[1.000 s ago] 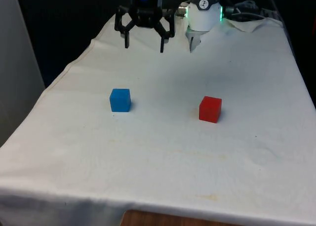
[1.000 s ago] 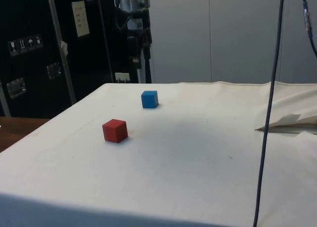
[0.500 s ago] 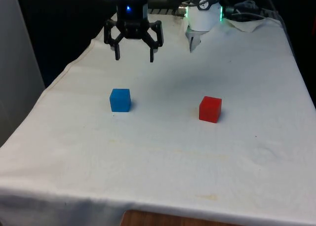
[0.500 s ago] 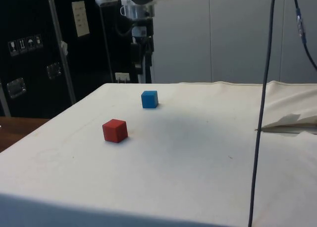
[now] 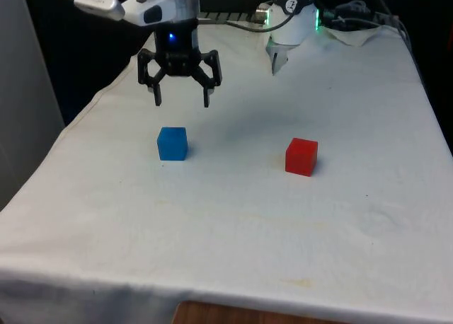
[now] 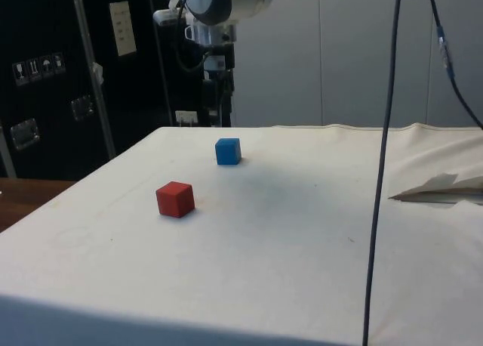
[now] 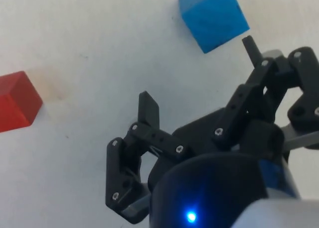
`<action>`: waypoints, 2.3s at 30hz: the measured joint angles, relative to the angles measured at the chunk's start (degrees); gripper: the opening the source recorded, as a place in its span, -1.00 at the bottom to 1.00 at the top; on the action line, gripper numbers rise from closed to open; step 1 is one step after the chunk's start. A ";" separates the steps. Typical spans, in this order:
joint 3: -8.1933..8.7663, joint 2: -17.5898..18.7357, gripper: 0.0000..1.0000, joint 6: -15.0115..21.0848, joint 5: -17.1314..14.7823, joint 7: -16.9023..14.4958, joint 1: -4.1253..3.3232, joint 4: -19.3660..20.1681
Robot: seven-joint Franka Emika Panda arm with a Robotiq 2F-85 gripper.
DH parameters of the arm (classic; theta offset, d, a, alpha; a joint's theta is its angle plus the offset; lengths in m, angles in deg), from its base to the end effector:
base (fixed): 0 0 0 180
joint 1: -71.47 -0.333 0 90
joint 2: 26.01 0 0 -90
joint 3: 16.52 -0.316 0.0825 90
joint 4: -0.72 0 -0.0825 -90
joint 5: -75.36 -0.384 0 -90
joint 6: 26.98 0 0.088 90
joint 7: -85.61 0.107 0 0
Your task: Stack the two cubes.
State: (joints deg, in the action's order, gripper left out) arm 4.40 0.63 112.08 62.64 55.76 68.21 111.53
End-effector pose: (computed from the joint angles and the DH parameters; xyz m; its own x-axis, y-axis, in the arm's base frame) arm 0.6030 -0.1791 0.2645 0.9943 0.0908 0.0565 0.0887 -0.9953 0.0382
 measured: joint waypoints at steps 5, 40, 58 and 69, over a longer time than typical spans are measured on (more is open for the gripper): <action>0.11 1.60 1.00 0.52 -0.92 -2.58 0.29 -0.63; 2.64 12.26 1.00 0.74 -7.05 -12.95 1.78 -8.14; 2.92 13.75 1.00 0.74 -8.02 -13.24 1.78 -8.54; 4.64 11.63 1.00 -2.23 -7.96 -14.44 1.72 -9.28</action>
State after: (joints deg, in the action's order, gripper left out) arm 9.04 12.26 109.84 54.68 41.32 69.93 102.25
